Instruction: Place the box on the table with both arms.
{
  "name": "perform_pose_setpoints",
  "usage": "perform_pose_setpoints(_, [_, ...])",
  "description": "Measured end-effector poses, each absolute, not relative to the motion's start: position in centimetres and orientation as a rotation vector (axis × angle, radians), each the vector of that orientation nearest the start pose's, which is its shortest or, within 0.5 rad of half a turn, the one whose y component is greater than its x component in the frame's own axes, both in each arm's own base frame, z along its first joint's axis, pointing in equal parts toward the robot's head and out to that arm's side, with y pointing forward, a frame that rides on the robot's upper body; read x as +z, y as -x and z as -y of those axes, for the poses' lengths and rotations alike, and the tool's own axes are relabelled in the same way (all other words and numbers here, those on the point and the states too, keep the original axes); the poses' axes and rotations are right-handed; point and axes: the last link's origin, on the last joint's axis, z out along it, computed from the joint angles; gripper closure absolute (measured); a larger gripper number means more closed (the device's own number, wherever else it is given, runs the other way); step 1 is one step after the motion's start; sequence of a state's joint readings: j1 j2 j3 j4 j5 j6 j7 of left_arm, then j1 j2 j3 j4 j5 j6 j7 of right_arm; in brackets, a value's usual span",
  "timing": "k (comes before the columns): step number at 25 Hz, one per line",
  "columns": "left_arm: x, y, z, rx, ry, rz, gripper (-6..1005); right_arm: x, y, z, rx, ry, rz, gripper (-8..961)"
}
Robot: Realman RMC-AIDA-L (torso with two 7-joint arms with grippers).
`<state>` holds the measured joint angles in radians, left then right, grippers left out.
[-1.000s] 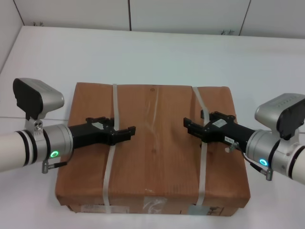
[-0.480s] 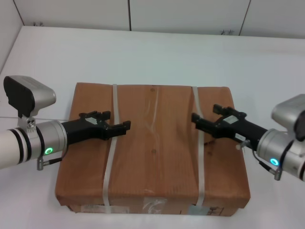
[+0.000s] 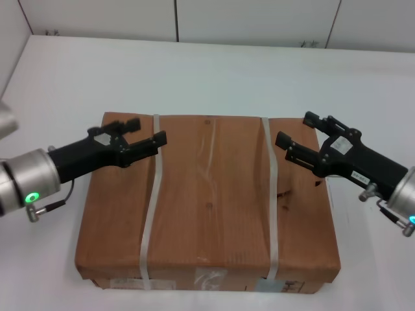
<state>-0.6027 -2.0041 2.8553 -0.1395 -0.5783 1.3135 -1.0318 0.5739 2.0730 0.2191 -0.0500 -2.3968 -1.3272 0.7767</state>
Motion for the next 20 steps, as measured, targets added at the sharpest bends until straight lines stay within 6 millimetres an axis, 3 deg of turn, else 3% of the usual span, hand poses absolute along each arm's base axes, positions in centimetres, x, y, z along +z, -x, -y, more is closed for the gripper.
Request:
perform_pose_setpoints(5, [-0.5, 28.3, -29.9, -1.065, 2.526, 0.488, 188, -4.4, -26.7, -30.5, 0.976, 2.55, -0.399, 80])
perform_pose_setpoints(8, [0.0, 27.3, -28.9, -1.13, 2.646, 0.38, 188, -3.6, -25.6, -29.9, 1.034, 2.646, -0.283, 81])
perform_pose_setpoints(13, [0.3, 26.8, -28.6, -1.143, 2.716, 0.331, 188, -3.3, -24.4, -30.1, 1.093, 2.681, -0.218, 82])
perform_pose_setpoints(20, [0.2, 26.6, -28.7, -1.144, 2.721, 0.324, 188, -3.5, -24.1, -30.1, 1.086, 2.709, -0.203, 83])
